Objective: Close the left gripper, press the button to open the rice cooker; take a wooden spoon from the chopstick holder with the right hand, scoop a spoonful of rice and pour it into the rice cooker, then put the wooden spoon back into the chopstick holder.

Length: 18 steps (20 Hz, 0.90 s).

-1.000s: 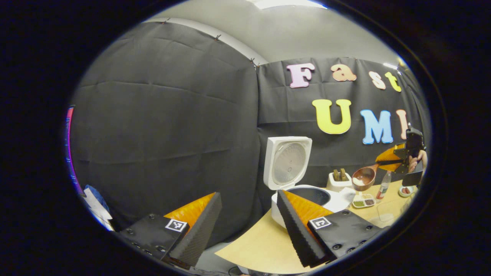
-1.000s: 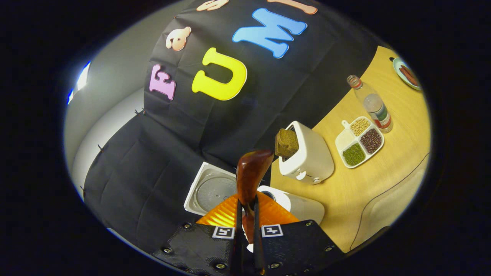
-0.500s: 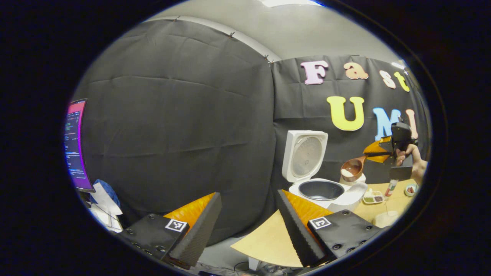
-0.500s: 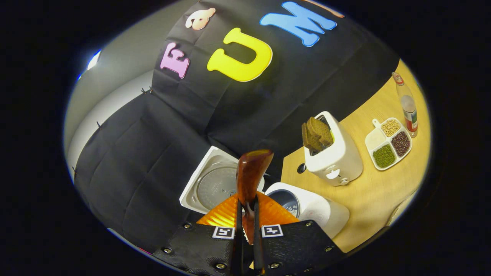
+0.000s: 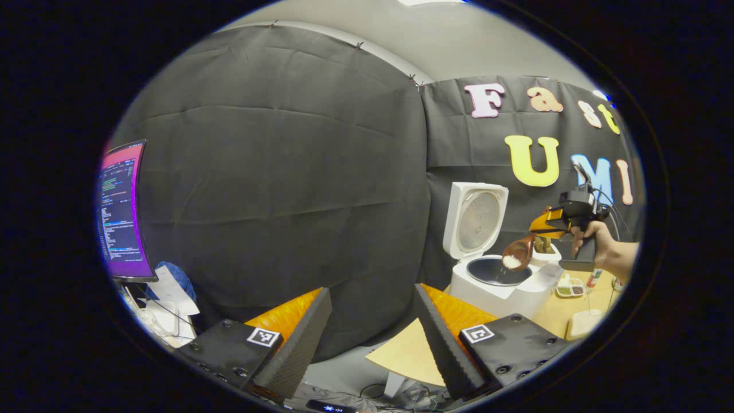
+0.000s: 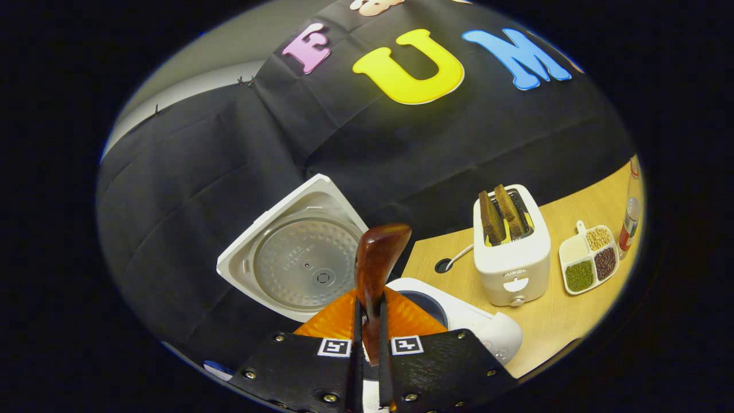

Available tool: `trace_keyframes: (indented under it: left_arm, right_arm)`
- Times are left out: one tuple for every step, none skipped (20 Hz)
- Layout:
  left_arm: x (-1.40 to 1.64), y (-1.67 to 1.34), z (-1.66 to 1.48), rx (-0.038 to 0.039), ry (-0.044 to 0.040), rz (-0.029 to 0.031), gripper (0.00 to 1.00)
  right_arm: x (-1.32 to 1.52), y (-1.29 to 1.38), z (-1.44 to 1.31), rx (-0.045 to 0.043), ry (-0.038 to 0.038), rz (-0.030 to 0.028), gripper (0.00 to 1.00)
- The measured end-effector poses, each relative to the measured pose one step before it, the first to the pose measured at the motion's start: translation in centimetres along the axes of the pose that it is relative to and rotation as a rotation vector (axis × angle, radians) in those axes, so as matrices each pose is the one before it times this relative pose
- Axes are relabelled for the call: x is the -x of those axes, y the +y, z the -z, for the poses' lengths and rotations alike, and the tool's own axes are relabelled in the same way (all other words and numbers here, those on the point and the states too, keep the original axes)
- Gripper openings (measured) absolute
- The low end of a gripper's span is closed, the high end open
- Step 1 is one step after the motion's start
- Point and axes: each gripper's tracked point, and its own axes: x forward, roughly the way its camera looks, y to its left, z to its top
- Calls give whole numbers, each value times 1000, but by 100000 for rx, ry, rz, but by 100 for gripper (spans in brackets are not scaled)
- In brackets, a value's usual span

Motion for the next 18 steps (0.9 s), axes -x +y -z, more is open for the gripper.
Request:
trace_keyframes:
  left_arm:
    - [79,26,49,-49,432,-185,99]
    - [65,68,5,27,302,35,99]
    - [144,18,2,-72,56,-12,99]
    - [3,-10,51,-129,-156,59,95]
    - [-39,87,-53,-71,-204,-49,95]
    - [-11,-17,54,71,27,-11,95]
    - [14,-10,15,388,274,23,99]
    - [30,-30,80,352,152,120,99]
    - [-105,-49,-78,218,-242,205,99]
    - [-45,-40,-21,-110,-277,148,99]
    - [28,-43,136,-300,-184,63,99]
    - [54,-90,-96,-229,-246,172,95]
    - [137,-44,7,-54,29,84,99]
    - [-62,-141,-12,129,318,81,100]
    - [27,-70,86,328,192,-7,95]
    - [99,-73,87,391,130,75,99]
    - [119,93,80,231,62,10,99]
    - [98,-20,30,99,-146,-82,99]
  right_arm:
    - [-288,157,138,4415,-65,875,11]
    - [17,174,239,4997,-98,1171,11]
    - [25,177,-3,5573,-356,1254,11]
    - [-10,274,38,6172,-562,959,11]
    - [-23,293,156,6194,-866,604,11]
    - [-22,188,-27,6195,-1236,405,11]
    - [-14,226,113,6373,-1040,512,11]
    - [19,103,-78,6272,-1026,793,11]
    - [-30,203,-148,6200,-1084,881,11]
    - [36,286,-249,6084,-1083,455,11]
    - [49,224,-159,6119,-1354,451,11]
    - [142,199,-311,5878,-1512,442,11]
    - [186,252,26,5627,-1166,27,11]
    - [249,104,-101,5423,-1315,237,11]
    - [24,119,-151,5260,-1561,500,11]
    - [152,181,-146,4868,-1145,-96,11]
    - [33,224,-91,4194,-1613,-369,11]
    - [130,124,-293,2775,-1490,-439,11]
